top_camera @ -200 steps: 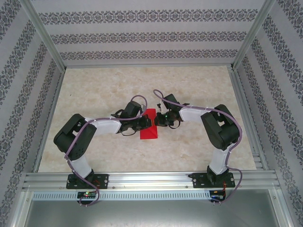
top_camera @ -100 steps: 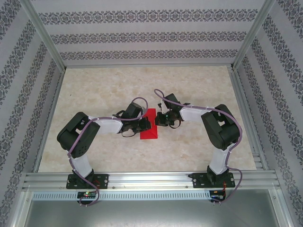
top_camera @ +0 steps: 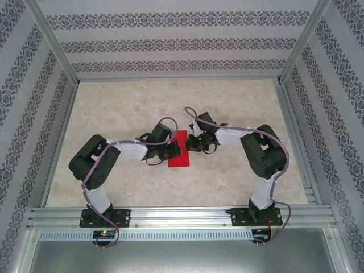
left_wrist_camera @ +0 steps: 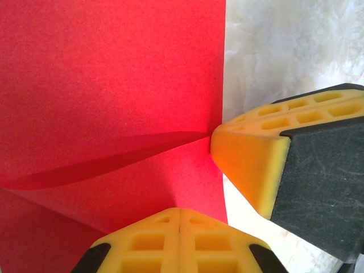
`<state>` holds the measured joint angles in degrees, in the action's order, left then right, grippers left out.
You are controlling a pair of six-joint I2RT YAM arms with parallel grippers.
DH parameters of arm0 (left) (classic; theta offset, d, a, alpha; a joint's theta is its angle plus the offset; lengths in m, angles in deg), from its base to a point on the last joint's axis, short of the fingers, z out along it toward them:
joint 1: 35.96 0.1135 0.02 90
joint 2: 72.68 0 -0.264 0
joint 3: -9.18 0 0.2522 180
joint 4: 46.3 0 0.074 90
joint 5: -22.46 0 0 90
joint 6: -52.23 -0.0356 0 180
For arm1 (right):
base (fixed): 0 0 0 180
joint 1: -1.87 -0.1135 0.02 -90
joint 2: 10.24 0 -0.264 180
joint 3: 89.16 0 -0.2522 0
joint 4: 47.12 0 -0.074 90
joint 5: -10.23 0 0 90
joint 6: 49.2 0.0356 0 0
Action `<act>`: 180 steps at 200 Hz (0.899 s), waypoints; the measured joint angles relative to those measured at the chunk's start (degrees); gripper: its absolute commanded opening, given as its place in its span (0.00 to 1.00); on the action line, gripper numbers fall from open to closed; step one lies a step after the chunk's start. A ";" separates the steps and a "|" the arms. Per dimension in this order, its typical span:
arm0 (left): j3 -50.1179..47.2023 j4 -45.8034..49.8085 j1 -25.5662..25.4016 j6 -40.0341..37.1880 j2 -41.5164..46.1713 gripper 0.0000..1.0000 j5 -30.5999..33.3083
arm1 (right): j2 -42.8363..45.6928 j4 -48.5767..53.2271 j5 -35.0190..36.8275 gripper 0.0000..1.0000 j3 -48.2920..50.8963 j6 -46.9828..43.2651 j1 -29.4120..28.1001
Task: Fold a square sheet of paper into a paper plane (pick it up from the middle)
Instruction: Fold the triangle a second time at the center of the table.
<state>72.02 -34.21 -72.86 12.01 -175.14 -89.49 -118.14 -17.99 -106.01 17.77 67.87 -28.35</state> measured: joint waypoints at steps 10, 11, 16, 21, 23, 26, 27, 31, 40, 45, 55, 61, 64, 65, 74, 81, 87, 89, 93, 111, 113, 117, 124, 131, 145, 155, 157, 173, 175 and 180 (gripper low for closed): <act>0.00 0.07 0.00 0.02 0.00 0.02 0.07 | 0.00 0.00 -0.02 0.04 0.00 0.00 0.00; 0.00 0.07 0.00 0.00 0.00 0.02 0.07 | -0.02 0.00 -0.02 0.04 0.00 0.00 0.00; 0.02 0.13 -0.02 0.00 0.00 0.02 0.20 | -0.02 0.00 -0.04 0.04 0.00 0.00 0.00; 0.02 0.22 -0.02 0.00 0.00 0.02 0.24 | -0.02 0.00 -0.07 0.04 0.00 0.00 0.00; 0.02 0.26 -0.02 0.00 0.00 0.02 0.24 | -0.02 0.00 -0.09 0.04 0.00 0.00 0.00; 0.02 0.35 -0.02 0.00 0.00 0.02 0.26 | -0.02 0.00 -0.13 0.04 0.00 0.00 0.00; 0.02 0.39 -0.02 0.00 0.00 0.02 0.28 | -0.02 0.00 -0.15 0.04 0.00 0.00 0.00; 0.02 0.48 -0.02 0.00 0.00 0.02 0.39 | -0.07 0.00 -0.17 0.04 0.00 0.00 0.00; 0.04 0.70 -0.02 0.02 0.00 0.02 0.42 | -0.09 0.00 -0.20 0.04 0.00 0.00 0.00; 0.07 0.85 -0.02 0.00 -0.02 0.02 0.46 | -0.13 0.00 -0.24 0.04 0.00 0.00 0.00; 0.07 0.98 -0.02 0.00 -0.04 0.02 0.48 | -0.17 -0.02 -0.33 0.04 -0.02 0.00 0.00; 0.07 1.09 -0.02 0.00 -0.11 0.02 0.55 | -0.17 0.00 -0.35 0.04 -0.07 0.00 0.00; 0.09 1.14 -0.02 0.00 -0.11 0.02 0.63 | -0.20 0.00 -0.35 0.04 -0.09 0.00 0.00; 0.07 1.16 -0.02 0.02 -0.13 0.02 0.63 | -0.20 0.02 -0.37 0.04 -0.09 0.00 0.00; 0.09 1.33 -0.02 0.00 -0.26 0.02 0.70 | -0.28 0.02 -0.39 0.04 -0.15 0.00 0.00; 0.09 1.49 -0.02 0.00 -0.35 0.02 0.85 | -0.31 0.04 -0.42 0.04 -0.20 0.00 0.00; 0.09 1.51 -0.02 0.00 -0.42 0.02 0.87 | -0.33 0.04 -0.42 0.04 -0.22 0.00 0.00; 0.11 1.53 -0.02 0.00 -0.42 0.02 0.87 | -0.35 0.04 -0.42 0.04 -0.22 0.00 0.00; 0.13 1.55 -0.02 0.00 -0.44 0.02 0.90 | -0.37 0.04 -0.42 0.04 -0.22 0.00 0.00; 0.26 1.84 -0.02 0.00 -0.44 0.02 1.07 | -0.37 0.04 -0.44 0.04 -0.22 -0.02 0.00; 0.28 1.90 -0.02 0.00 -0.44 0.02 1.07 | -0.37 0.04 -0.44 0.04 -0.22 0.00 0.00; 0.28 1.97 -0.02 0.00 -0.44 0.02 1.09 | -0.37 0.02 -0.44 0.04 -0.22 0.00 0.00; 0.35 2.08 -0.02 0.00 -0.44 0.02 1.09 | -0.37 0.04 -0.44 0.04 -0.22 0.00 0.00; 0.46 2.19 -0.02 0.00 -0.52 0.02 1.09 | -0.37 0.04 -0.44 0.04 -0.22 0.00 0.00; 0.79 2.56 -0.02 0.00 -0.79 0.02 1.07 | -0.37 0.04 -0.44 0.04 -0.22 0.00 0.00; 0.98 2.82 -0.02 0.00 -0.87 0.02 1.07 | -0.37 0.07 -0.42 0.05 -0.26 0.00 0.00; 1.01 2.89 -0.02 0.00 -0.87 0.02 1.07 | -0.37 0.07 -0.42 0.05 -0.26 0.00 0.00; 1.25 3.30 -0.04 0.00 -0.96 0.02 1.11 | -0.37 0.22 -0.37 0.09 -0.33 0.00 0.00; 1.25 3.32 -0.02 0.00 -0.96 0.02 1.14 | -0.37 0.22 -0.37 0.09 -0.33 0.00 0.00; 1.29 3.43 -0.02 0.00 -0.96 0.02 1.20 | -0.37 0.22 -0.37 0.12 -0.33 0.00 0.00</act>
<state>73.31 -30.78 -72.89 12.01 -176.10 -88.29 -118.51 -17.77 -106.38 17.44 67.87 -28.35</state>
